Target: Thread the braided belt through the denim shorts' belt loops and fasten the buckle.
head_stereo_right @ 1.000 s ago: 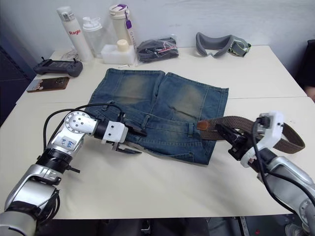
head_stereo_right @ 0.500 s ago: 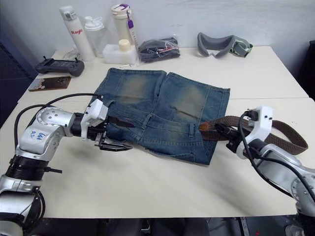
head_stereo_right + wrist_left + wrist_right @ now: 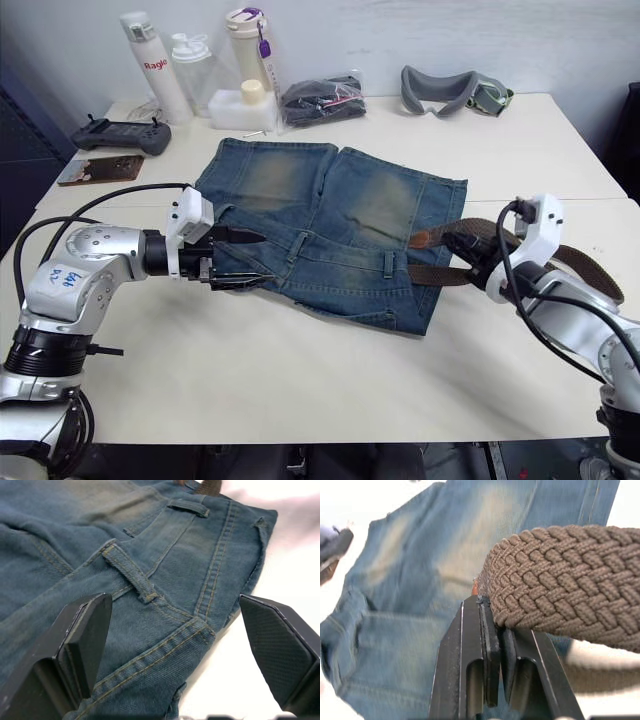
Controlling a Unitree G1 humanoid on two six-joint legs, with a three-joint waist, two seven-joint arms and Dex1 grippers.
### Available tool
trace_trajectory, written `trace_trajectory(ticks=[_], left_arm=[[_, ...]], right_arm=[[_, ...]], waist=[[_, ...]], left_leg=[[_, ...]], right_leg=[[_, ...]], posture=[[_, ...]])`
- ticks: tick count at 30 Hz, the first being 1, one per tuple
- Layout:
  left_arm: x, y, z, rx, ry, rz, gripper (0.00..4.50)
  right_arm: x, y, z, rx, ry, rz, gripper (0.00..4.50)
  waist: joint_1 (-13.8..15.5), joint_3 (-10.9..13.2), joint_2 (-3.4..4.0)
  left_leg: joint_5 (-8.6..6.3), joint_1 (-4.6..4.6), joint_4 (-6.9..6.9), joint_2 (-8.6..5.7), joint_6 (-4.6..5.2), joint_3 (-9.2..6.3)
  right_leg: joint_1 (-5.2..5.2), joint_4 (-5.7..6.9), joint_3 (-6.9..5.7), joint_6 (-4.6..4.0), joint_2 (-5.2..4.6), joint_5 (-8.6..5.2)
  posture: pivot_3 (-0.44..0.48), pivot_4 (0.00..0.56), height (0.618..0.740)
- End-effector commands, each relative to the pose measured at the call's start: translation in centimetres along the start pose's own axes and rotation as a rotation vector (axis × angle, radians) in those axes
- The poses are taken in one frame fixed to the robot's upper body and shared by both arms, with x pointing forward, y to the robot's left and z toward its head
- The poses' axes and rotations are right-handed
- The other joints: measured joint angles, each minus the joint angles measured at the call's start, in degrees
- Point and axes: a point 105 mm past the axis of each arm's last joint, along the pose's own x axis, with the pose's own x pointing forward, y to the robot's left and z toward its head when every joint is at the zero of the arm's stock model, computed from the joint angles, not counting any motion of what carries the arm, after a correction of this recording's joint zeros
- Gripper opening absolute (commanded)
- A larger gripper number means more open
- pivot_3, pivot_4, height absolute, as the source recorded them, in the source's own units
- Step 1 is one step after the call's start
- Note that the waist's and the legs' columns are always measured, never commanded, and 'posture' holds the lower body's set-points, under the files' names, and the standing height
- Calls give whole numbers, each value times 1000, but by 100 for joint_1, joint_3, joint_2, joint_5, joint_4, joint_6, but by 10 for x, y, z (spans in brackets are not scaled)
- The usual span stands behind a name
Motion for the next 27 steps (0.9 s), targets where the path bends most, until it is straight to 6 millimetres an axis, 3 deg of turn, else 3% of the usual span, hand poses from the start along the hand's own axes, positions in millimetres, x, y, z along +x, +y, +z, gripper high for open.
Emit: trace_trajectory(ticks=[1,4,8,14,27], left_arm=[[1,-1,14,46,-38,4,4409],[3,-1,15,48,-42,3,4409],[4,-3,15,65,-33,-20,4409],[4,-4,13,69,-24,-22,4409],[7,-4,10,79,-22,-31,4409]], right_arm=[[-4,19,3,-16,-6,16,0],[-5,22,-10,-2,58,8,0],[-1,18,-19,163,80,21,0],[1,8,-32,163,143,-30,0],[-6,-2,-13,134,96,-69,0]], waist=[[1,0,0],[-15,0,0],[-13,-1,-1],[-8,-1,-1],[-9,0,0]], left_leg=[[0,-2,0,0,0,-1],[0,-6,2,0,0,-1],[0,-7,4,1,0,-1],[0,-7,4,-2,0,0],[-1,-7,4,-4,3,1]], right_leg=[[0,0,0,-1,0,0],[-2,-1,1,-2,0,-1],[-3,2,1,-2,0,-1],[-5,6,2,-3,1,-1],[-6,9,2,-2,1,-1]], posture=[[0,150,627],[0,150,627],[0,150,627],[0,150,627],[0,150,627]])
